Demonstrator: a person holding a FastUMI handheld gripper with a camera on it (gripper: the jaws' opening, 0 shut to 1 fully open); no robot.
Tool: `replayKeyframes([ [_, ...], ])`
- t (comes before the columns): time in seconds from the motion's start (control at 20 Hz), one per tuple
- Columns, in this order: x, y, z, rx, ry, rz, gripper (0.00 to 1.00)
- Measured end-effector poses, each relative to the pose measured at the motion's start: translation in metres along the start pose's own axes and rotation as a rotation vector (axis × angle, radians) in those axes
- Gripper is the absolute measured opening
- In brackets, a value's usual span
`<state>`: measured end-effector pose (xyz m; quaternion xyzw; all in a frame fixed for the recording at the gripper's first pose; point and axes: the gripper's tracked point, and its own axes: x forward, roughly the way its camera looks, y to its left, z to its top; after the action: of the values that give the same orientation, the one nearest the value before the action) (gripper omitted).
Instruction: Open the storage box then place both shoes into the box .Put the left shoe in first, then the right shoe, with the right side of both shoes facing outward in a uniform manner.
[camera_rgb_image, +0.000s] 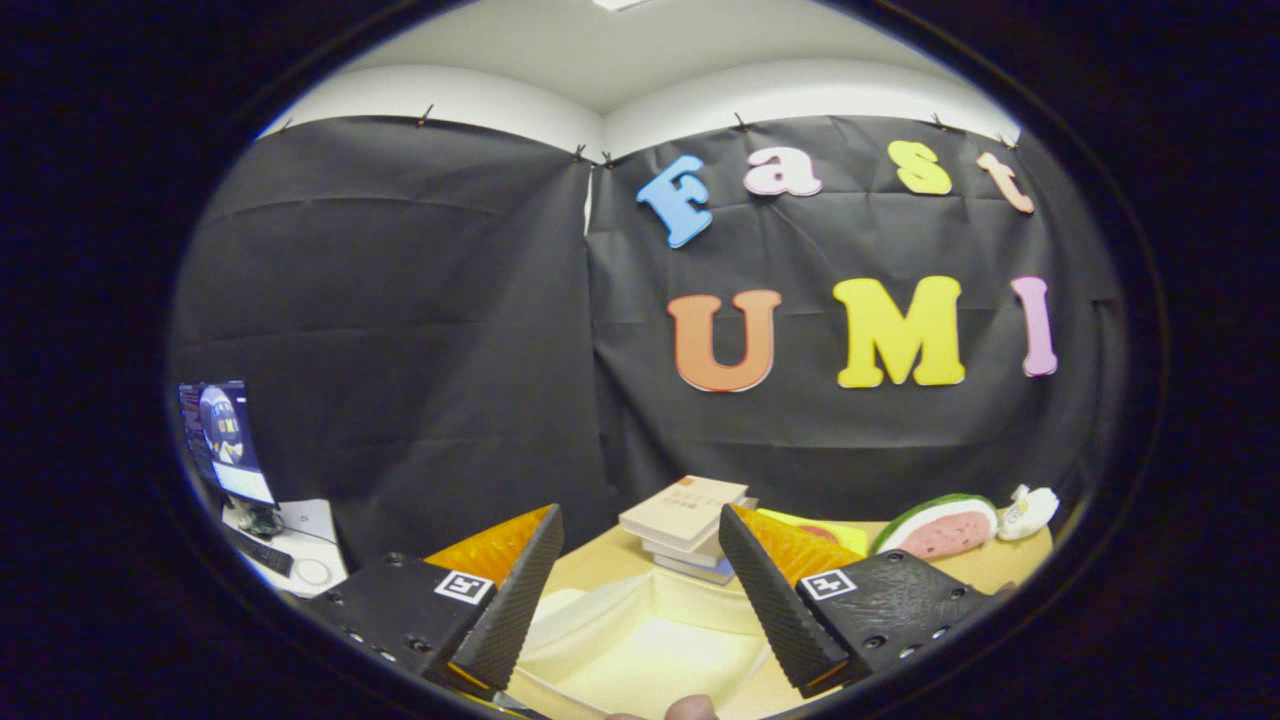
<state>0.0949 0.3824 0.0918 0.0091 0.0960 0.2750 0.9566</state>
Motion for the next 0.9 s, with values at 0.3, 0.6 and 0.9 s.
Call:
replayKeyframes([
  [0.3,-0.083,-0.138,-0.027,-0.001,-0.010,-0.153,0.95],
  [0.6,-0.127,-0.250,-0.084,0.031,0.058,-0.301,0.95],
  [0.9,-0.128,-0.331,-0.167,0.074,0.283,-0.397,0.96],
])
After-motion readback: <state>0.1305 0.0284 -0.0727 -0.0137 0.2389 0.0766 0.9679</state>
